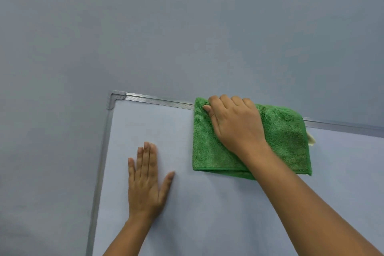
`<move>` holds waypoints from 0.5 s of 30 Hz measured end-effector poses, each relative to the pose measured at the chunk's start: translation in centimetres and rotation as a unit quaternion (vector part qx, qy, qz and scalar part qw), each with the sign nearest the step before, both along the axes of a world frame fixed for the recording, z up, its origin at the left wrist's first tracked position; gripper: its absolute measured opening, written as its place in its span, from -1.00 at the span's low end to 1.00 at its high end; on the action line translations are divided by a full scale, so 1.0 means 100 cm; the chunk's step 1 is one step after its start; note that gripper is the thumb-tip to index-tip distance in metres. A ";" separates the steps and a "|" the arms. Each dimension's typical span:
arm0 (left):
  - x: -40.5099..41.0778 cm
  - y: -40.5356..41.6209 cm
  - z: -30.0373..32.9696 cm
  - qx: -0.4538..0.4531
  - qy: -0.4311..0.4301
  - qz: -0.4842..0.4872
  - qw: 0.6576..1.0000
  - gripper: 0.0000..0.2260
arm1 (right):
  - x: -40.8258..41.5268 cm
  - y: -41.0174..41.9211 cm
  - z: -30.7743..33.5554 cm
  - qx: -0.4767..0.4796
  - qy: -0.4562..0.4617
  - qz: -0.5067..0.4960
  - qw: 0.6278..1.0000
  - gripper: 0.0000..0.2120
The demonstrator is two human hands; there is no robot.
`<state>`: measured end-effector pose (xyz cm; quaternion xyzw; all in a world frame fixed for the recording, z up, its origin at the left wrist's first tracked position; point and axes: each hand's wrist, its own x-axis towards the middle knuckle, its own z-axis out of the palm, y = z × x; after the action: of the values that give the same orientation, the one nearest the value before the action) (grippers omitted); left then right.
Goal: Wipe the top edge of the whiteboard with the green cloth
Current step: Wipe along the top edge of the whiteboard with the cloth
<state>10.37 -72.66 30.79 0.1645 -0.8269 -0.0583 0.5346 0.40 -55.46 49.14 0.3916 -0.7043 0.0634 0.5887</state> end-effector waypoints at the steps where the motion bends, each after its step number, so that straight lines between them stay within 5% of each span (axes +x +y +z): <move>1: -0.003 0.006 0.004 -0.003 -0.001 0.002 1.000 -0.36 | -0.002 0.009 0.000 -0.003 0.000 -0.002 1.000 -0.69; 15: -0.052 0.125 0.044 -0.031 -0.019 0.002 0.999 -0.33 | -0.036 0.129 -0.005 -0.011 -0.037 0.010 0.999 -0.75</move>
<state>5.17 -60.14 35.15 0.1507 -0.8378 -0.0287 0.5240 -3.19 -42.57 48.62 0.3899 -0.7208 0.0911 0.5658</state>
